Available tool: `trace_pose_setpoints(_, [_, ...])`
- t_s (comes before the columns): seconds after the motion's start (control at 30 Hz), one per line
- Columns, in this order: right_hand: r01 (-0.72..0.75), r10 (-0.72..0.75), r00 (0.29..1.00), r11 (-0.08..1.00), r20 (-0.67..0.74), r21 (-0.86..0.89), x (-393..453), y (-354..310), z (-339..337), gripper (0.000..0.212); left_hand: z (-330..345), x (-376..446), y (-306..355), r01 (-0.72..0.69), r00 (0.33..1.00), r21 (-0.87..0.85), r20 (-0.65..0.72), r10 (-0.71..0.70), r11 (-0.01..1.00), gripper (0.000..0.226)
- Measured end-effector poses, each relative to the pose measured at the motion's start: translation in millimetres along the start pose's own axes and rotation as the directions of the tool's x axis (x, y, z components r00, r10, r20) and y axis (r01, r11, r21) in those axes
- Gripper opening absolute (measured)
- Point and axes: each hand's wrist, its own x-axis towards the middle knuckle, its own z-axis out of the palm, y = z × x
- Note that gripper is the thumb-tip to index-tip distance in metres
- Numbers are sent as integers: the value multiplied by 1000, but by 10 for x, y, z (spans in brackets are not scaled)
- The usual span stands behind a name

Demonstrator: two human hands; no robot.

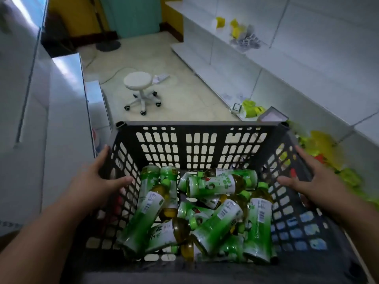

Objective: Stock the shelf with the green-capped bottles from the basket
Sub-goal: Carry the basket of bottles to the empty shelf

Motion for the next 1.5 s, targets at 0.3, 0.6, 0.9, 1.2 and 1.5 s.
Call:
trace_pose_setpoints(0.3, [88, -82, 995, 991, 56, -100, 2340, -897, 20, 110, 35, 1797, 716, 56, 994, -37, -89, -59, 998, 111])
trace_pose_setpoints(0.6, [92, -82, 992, 990, 96, -110, 4524, -1942, 423, 106, -268, 4045, 1365, 82, 993, -93, -73, -89, 992, 112])
trace_pose_setpoints(0.9, [192, -170, 963, 977, 210, -93, 6990, -3051, 950, 107, -502, 5837, 1868, 160, 947, -195, -246, -207, 968, 108])
trace_pose_setpoints(1.2, [409, -295, 817, 902, 496, -137, 8930, -4849, 2088, 106, -966, 6940, 1809, 246, 818, -401, -403, -411, 882, 104])
trace_pose_setpoints(1.5, [545, -307, 620, 830, 722, -115, 10022, -6026, 3896, 97, -1345, 7748, 1267, 356, 569, -574, -493, -659, 737, 107])
